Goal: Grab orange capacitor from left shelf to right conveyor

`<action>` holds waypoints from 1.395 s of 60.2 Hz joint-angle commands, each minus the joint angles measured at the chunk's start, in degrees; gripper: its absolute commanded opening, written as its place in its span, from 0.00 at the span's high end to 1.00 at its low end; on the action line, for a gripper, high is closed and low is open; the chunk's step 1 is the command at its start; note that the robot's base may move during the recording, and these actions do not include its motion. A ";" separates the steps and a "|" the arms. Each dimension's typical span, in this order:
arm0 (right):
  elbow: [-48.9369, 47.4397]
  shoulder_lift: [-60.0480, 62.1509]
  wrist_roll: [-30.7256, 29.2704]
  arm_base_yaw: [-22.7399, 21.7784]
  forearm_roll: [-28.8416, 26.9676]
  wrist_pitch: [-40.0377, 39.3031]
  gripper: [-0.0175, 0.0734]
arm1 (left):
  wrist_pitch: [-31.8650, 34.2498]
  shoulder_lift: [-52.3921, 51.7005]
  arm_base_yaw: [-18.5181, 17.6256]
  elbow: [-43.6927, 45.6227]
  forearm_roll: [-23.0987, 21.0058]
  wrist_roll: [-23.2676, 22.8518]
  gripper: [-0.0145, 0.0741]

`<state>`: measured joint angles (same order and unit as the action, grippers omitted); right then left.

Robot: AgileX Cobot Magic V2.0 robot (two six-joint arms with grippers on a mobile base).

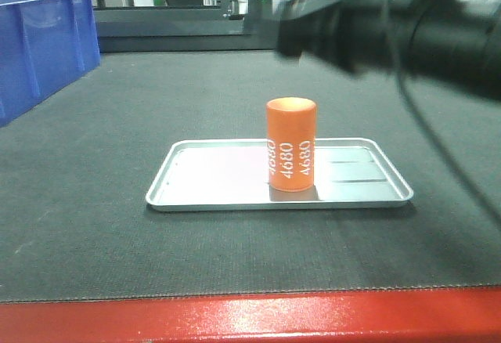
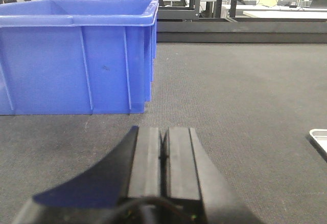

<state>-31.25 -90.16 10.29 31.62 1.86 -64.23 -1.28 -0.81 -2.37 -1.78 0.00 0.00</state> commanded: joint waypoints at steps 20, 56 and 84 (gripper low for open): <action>-1.52 28.46 -0.35 0.07 18.25 14.46 0.74 | 4.50 -0.68 -0.23 0.33 -0.34 0.00 0.95; -1.52 77.64 8.12 -0.27 27.46 77.75 0.74 | 4.50 -0.68 -0.23 0.33 -0.34 0.00 0.95; -1.10 85.94 32.00 -20.95 47.85 93.33 0.74 | 4.50 -0.68 -0.23 0.33 -0.34 0.00 0.95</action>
<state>-31.06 -3.39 39.33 17.25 46.51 34.98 -1.28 -0.81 -2.37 -1.78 0.00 0.00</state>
